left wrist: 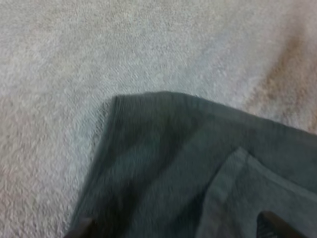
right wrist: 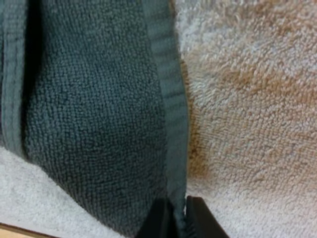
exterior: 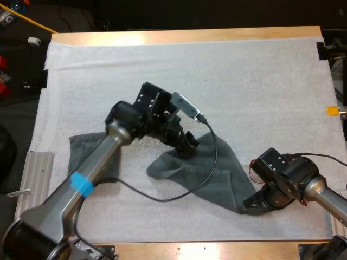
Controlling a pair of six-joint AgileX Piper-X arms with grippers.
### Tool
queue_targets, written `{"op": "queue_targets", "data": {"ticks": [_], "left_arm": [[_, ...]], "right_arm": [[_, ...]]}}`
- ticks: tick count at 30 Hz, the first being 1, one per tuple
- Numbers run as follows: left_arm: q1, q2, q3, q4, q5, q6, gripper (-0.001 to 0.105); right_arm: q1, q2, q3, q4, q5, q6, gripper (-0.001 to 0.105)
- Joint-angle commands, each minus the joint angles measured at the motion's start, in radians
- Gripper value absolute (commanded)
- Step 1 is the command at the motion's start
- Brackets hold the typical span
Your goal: Pick towel from pile, fold and stack
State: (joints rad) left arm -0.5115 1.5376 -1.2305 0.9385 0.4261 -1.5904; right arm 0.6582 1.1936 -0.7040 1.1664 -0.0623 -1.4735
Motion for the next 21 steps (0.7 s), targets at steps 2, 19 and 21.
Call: {"op": "queue_targets", "data": {"ticks": [2,19,21], "left_arm": [[-0.009,0.061,-0.027,-0.033,-0.003,0.002,0.062],[-0.080,0.395,-0.211,-0.113,0.010,0.002,0.062],[-0.091,0.437,-0.236,-0.100,-0.022,0.002,0.062]], "right_arm": [[0.000,-0.007,0.000,0.001,-0.003,0.005,0.000],[0.000,-0.007,0.000,0.001,-0.003,0.005,0.000],[0.000,-0.007,0.000,0.001,-0.003,0.005,0.000]]}}
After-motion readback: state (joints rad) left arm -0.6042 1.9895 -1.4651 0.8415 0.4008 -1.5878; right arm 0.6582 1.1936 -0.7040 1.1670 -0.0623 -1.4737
